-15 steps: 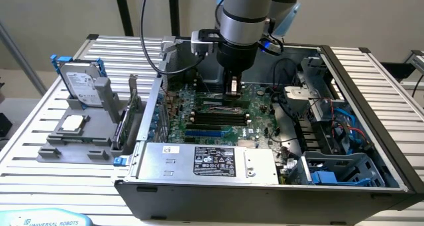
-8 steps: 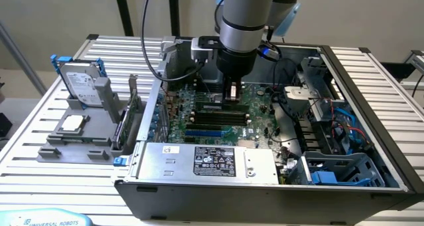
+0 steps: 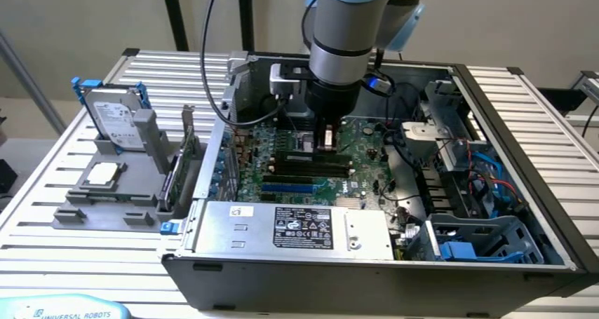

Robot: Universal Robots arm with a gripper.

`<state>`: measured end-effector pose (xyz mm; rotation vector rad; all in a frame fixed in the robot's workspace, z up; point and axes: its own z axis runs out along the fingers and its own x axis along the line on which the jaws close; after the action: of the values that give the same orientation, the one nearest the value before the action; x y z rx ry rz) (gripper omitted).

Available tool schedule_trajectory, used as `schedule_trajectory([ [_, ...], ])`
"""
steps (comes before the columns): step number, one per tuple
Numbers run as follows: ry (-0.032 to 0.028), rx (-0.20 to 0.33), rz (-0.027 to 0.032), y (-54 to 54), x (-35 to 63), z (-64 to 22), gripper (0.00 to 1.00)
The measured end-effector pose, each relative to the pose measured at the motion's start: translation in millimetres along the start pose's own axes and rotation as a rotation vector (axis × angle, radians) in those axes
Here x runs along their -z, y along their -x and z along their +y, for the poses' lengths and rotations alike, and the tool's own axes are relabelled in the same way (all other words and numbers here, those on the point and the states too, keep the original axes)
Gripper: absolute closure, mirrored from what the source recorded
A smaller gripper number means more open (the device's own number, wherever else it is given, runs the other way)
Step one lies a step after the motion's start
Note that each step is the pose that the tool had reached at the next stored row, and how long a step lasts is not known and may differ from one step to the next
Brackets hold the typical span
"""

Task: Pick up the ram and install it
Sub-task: 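Insert the ram into the slot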

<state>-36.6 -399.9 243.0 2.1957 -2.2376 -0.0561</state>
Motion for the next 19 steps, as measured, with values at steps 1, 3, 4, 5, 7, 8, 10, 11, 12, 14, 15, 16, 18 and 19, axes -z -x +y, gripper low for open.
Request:
schedule_trajectory([
  [1,-0.0001,0.0,0.0002,-0.2,-1.5,-0.1,0.87],
  [3,-0.0003,0.0,0.0006,-0.5,-2.9,-0.1,0.87],
  [4,-0.0005,0.0,0.0008,-0.6,-3.0,-0.1,0.87],
  [5,-0.0008,0.0,0.0007,-0.7,-3.1,-0.1,0.87],
  [7,-0.0021,0.0,0.0006,-0.8,-3.7,-0.2,0.87],
  [8,-0.0033,0.0,0.0005,-1.0,-4.0,-0.2,0.87],
  [10,-0.0059,0.0,0.0004,-1.3,-4.7,-0.2,0.87],
  [11,-0.0071,0.001,0.0005,-1.4,-5.0,-0.2,0.87],
  [12,-0.0094,0.0,0.0007,-1.6,-5.2,-0.1,0.87],
  [14,-0.0131,0.001,0.0008,-1.9,-5.9,0.0,0.87],
  [15,-0.0148,0.001,0.0008,-1.9,-6.4,0.3,0.87],
  [16,-0.0163,0.001,0.0008,-1.9,-6.9,0.6,0.87],
  [18,-0.0173,0.001,0.0008,-1.9,-7.6,1.1,0.87],
  [19,-0.0177,0.001,0.0008,-2.0,-7.9,1.5,0.87],
])
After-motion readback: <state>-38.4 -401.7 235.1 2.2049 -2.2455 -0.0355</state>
